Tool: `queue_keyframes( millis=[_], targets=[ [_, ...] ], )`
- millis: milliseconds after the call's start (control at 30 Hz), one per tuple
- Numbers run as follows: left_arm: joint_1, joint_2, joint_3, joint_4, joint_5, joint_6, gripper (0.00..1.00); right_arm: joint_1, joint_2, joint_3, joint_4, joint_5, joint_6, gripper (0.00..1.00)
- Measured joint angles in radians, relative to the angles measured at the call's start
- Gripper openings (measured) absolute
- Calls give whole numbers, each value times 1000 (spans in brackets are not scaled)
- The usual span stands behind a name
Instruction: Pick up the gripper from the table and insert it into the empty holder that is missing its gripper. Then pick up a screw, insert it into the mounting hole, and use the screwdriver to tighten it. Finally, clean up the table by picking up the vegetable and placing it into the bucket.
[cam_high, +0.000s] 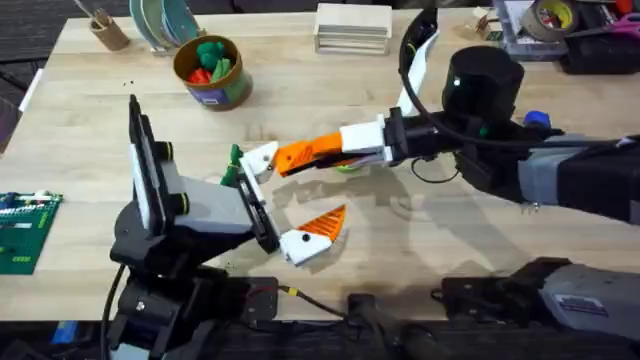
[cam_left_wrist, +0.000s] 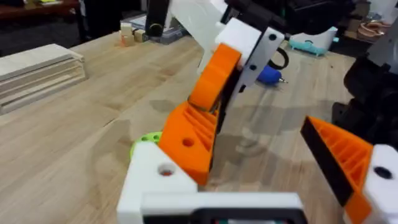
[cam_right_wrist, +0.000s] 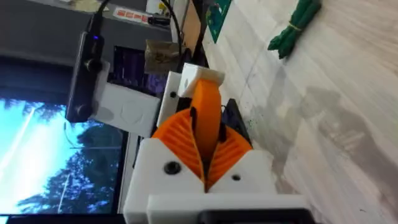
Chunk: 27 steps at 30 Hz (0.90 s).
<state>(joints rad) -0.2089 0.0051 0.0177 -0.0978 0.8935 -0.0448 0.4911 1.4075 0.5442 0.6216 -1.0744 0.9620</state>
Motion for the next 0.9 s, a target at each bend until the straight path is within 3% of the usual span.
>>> queue_keyframes(
  millis=[567,900],
  targets=[
    [10,0,0,3,-49,0,993,61,63,0,126,28,20,14],
    [9,0,0,2,-25,-1,993,66,79,0,138,-18,26,13]
  ],
)
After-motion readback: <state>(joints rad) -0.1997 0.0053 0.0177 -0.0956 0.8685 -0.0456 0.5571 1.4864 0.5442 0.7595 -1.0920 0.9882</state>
